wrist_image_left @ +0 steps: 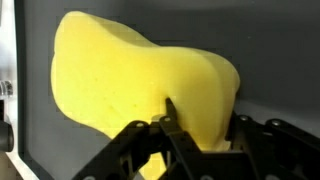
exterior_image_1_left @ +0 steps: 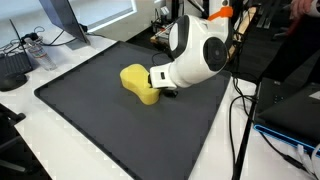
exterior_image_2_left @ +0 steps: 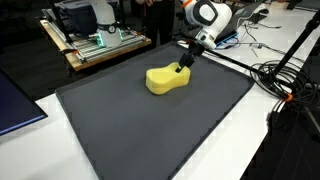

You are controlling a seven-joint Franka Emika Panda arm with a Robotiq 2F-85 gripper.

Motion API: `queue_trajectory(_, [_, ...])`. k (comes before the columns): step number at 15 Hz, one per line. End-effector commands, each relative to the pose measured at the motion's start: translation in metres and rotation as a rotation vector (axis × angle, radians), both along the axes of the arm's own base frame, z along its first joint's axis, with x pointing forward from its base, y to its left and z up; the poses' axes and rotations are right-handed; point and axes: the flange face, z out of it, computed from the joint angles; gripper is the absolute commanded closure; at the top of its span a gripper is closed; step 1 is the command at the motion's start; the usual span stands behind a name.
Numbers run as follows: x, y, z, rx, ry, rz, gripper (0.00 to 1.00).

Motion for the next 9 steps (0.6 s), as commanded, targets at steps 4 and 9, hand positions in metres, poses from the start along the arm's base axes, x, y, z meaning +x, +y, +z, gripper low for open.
queue_trajectory(4, [0.0020,0.0013,-0.0118,-0.013,-0.015,-0.014,0.98])
queue_trajectory(9, [0.0016,-0.0008,-0.0088,-0.007,-0.027,-0.031,0.96])
